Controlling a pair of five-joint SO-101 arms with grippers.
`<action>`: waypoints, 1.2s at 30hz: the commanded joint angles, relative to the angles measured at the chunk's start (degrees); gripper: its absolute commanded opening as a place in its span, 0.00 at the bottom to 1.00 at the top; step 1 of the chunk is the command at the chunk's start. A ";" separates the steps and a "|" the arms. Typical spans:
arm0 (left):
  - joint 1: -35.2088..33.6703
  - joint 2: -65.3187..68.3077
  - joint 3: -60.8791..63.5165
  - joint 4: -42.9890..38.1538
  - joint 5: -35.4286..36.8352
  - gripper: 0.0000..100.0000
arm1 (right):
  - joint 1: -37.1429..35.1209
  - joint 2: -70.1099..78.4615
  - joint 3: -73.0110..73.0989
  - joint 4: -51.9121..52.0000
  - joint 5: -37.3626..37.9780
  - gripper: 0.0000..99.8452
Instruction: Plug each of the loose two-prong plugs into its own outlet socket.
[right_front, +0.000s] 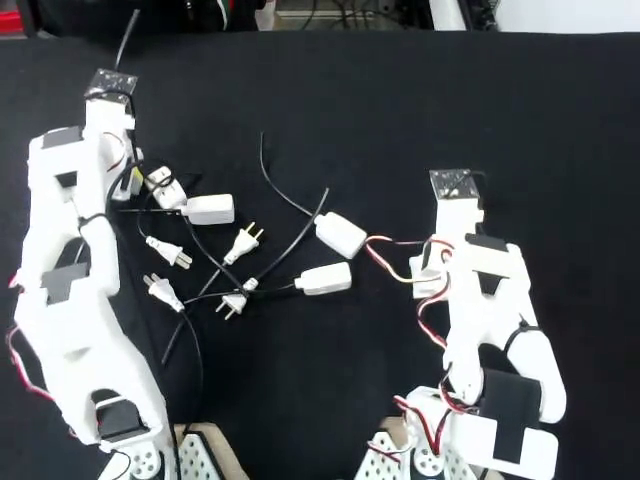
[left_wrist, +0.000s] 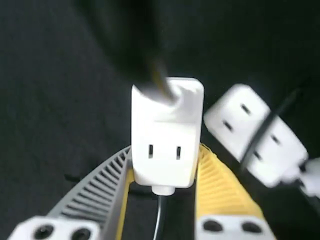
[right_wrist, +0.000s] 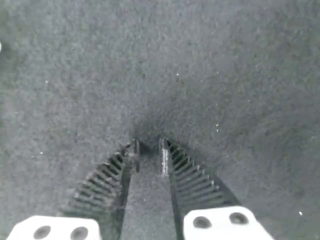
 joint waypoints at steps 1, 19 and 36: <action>1.27 2.73 -10.07 3.34 0.35 0.05 | -0.44 0.13 -0.22 -1.05 -0.44 0.08; 9.45 -0.70 -37.05 42.02 -6.42 0.31 | -0.53 -0.04 0.04 -1.05 -0.35 0.08; 45.05 -46.59 44.88 9.49 -16.18 0.24 | 3.78 -0.48 -1.54 -0.70 -3.52 0.08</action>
